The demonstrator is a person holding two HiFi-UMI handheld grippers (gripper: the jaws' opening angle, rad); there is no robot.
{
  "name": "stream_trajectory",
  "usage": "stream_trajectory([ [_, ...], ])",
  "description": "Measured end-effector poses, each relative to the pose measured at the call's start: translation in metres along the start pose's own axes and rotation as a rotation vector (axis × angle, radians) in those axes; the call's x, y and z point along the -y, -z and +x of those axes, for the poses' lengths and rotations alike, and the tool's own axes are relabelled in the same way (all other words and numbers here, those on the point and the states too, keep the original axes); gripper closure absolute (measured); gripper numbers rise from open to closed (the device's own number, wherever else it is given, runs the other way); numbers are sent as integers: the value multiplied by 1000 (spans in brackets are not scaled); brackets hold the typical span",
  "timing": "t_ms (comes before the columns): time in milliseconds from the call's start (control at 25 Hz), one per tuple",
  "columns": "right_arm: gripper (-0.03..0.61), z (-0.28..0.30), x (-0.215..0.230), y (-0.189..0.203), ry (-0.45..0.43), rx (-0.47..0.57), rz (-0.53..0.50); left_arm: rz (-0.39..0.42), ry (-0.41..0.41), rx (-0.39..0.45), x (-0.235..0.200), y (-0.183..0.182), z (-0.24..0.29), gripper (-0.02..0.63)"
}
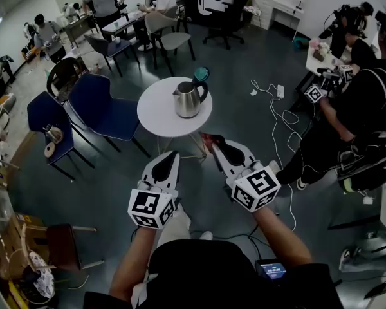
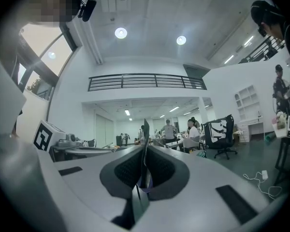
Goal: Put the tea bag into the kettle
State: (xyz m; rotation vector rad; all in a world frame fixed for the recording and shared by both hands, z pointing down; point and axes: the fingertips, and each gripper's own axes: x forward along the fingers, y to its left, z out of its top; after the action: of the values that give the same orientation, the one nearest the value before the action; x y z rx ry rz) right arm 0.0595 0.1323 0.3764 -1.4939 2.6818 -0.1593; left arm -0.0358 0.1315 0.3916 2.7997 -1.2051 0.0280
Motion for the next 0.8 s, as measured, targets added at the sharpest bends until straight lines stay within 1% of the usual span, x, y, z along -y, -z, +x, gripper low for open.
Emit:
stream_trajectory([
  [320, 557, 22, 23, 3, 0, -12, 6, -2, 21, -2, -10, -2, 30, 598],
  [600, 557, 61, 52, 8, 8, -25, 16, -11, 11, -21, -48, 1, 67, 598],
  [760, 557, 85, 67, 6, 10, -28, 21, -45, 11, -22, -69, -2, 88, 598],
  [800, 557, 91, 70, 5, 11, -29, 21, -42, 12, -18, -73, -4, 94, 598],
])
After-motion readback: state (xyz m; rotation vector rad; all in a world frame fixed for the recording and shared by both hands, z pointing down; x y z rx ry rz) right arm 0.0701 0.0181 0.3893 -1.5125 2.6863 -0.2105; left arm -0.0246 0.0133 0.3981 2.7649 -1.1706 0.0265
